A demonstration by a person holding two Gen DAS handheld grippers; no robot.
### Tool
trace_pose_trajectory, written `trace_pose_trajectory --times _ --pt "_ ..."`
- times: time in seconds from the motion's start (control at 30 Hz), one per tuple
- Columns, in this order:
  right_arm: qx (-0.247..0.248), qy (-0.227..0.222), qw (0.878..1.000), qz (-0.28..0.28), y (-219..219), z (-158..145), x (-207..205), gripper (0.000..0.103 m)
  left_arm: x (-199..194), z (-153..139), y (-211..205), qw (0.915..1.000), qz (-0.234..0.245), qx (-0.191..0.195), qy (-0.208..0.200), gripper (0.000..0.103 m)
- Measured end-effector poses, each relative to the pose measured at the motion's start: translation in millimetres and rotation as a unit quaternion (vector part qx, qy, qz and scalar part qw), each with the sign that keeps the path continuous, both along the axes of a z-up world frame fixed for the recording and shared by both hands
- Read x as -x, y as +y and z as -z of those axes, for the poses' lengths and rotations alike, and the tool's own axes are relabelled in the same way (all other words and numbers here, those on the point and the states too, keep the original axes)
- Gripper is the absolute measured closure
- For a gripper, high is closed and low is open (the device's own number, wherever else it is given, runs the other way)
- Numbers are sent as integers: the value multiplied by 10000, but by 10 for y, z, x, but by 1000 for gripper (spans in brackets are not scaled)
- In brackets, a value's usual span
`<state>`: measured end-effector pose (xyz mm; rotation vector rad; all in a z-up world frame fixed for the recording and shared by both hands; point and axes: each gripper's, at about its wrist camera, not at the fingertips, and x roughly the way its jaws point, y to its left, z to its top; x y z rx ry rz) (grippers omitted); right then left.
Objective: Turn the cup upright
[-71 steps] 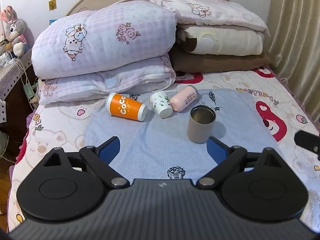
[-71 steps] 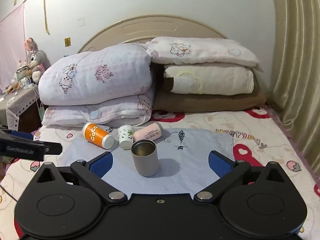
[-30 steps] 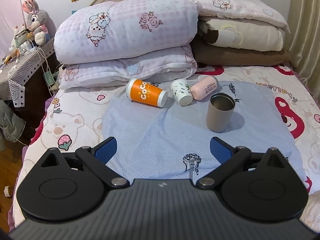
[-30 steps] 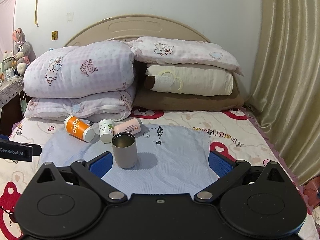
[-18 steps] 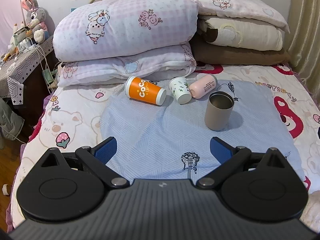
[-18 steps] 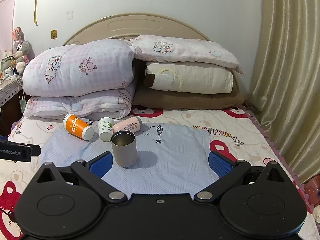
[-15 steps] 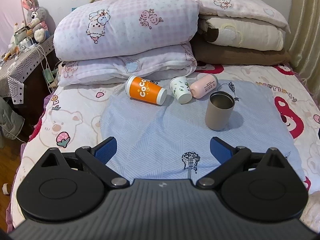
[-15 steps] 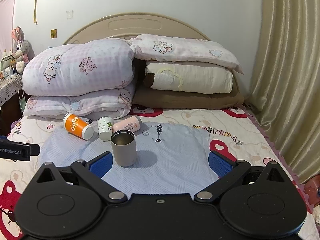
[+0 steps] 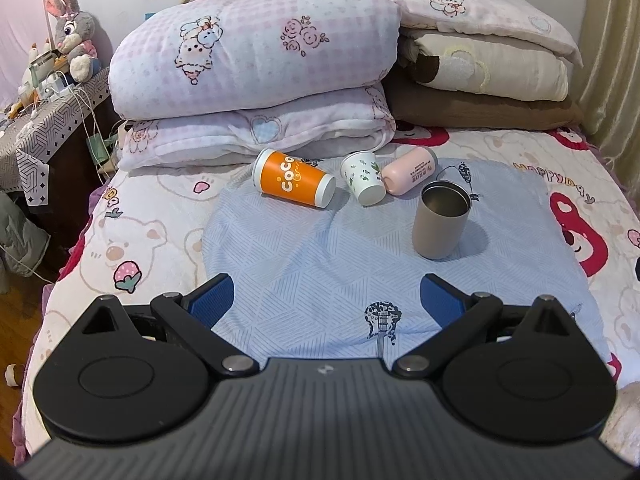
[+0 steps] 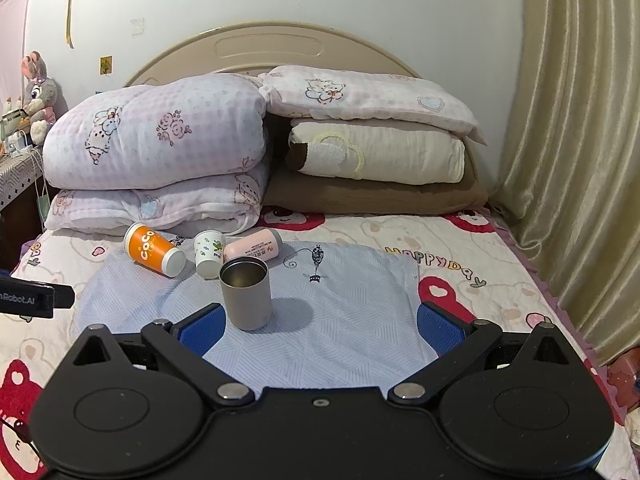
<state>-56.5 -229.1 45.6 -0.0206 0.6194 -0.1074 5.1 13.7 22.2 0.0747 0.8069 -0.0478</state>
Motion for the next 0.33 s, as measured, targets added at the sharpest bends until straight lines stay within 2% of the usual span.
trace_pose_trajectory --times 0.33 --pt "1 26 10000 22 -26 -3 2 0 3 5 -29 10000 -3 -39 -7 2"
